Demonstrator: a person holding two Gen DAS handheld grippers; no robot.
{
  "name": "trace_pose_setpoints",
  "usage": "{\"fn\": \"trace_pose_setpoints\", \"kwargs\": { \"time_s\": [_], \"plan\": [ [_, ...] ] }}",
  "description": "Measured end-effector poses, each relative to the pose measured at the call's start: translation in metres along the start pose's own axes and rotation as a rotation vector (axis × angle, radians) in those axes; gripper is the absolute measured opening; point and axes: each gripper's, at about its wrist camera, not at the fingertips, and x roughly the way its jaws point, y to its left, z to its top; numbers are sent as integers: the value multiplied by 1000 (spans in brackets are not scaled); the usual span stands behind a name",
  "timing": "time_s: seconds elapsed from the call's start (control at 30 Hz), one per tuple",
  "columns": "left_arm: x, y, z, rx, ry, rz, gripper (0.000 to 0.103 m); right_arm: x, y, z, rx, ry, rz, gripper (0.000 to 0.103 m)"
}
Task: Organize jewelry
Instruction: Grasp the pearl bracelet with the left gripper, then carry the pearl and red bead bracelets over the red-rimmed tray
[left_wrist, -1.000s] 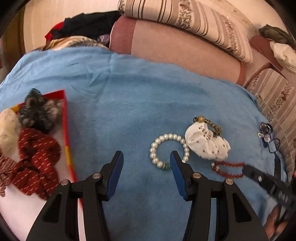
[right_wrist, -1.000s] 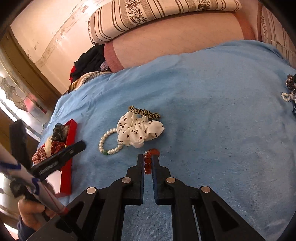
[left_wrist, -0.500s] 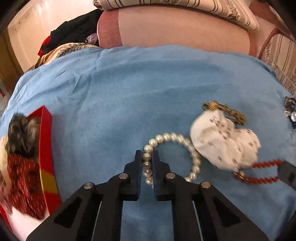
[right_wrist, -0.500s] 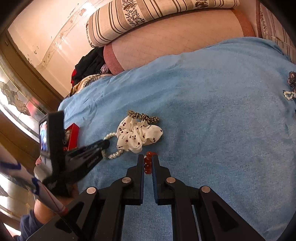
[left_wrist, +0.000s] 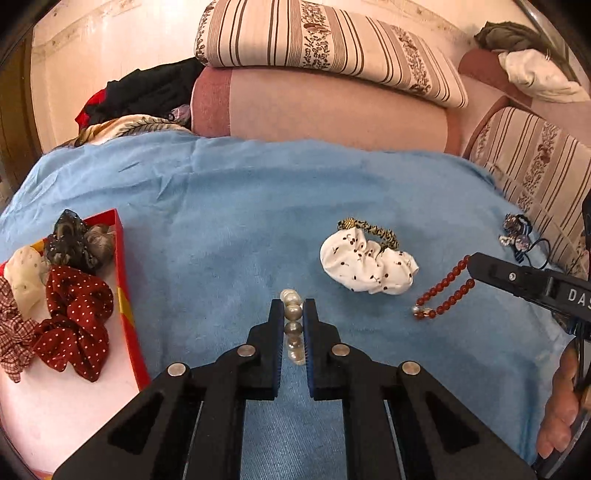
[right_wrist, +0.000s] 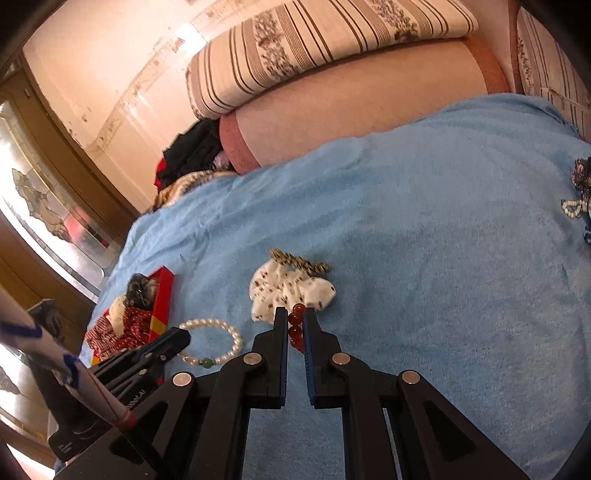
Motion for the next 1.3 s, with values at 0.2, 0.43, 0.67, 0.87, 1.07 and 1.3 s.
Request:
{"fn": "trace_pose_setpoints", "kwargs": {
  "time_s": [0.2,0.43,0.67,0.87,1.07,1.3],
  "plan": [
    [-9,8,12,-10,-53,-17,9,-7,12,3,-33,-57,60,8],
    [-37,8,23,42,-165,28,10,-10,26,4,-58,-95,102,8],
    [-39,10,24,36,-176,29,10,-12,35,3,-99,-113,103,8],
    [-36,10,21,46,-175,46,10,-15,38,3,-117,-120,96,8],
    [-37,12,20,46,-174,52,10,-15,40,2,-125,-118,104,8],
    [-44,17,18,45,-187,60,10,-16,48,-1,-149,-124,101,8]
  ]
}}
